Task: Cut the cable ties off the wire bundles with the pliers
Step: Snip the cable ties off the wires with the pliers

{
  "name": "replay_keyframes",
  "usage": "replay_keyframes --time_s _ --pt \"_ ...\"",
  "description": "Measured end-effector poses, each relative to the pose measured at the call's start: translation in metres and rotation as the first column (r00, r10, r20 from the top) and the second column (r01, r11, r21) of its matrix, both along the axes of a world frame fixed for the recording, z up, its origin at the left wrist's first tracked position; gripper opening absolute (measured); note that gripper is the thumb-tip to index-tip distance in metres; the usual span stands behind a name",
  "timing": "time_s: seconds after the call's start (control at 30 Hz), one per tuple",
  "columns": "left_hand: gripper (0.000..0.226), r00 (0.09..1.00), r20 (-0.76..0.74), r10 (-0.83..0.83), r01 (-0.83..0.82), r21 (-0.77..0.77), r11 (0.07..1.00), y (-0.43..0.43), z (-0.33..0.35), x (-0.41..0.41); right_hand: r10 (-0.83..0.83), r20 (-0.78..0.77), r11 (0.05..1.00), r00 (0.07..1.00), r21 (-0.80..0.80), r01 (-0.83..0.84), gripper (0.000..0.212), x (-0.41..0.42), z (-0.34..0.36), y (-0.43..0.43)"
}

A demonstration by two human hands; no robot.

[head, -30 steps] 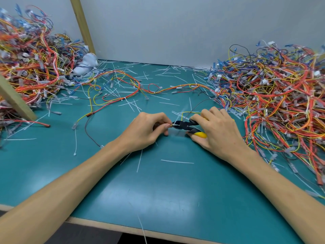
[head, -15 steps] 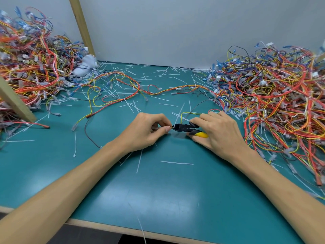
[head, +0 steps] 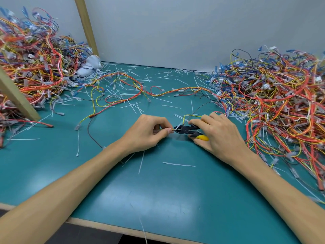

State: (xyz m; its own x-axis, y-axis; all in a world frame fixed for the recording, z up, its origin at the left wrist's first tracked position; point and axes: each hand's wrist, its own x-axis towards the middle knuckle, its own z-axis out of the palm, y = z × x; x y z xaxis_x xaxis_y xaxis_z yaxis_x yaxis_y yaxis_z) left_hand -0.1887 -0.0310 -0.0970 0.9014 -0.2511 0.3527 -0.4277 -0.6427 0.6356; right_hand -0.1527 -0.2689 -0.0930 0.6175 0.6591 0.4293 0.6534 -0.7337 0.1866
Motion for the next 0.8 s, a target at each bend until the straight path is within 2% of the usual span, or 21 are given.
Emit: replay_keyframes --time_s 0.17,0.3,0.8 --pt "0.009 0.999 -0.038 -0.019 0.019 -0.009 1.0 0.0014 -0.0019 0.0015 0.044 -0.01 0.998 0.999 0.049 -0.044 0.034 -0.0019 0.0022 -0.0005" --pt "0.012 0.998 -0.064 -0.017 0.015 -0.034 0.999 0.0018 -0.0029 0.0027 0.036 0.006 0.998 0.999 0.048 -0.036 0.036 -0.0039 0.0019 0.0011" --pt "0.011 0.994 -0.104 -0.035 0.031 -0.039 0.999 0.002 -0.004 0.0029 0.019 -0.086 0.999 0.996 0.044 -0.015 0.033 -0.0058 0.0047 0.0025"
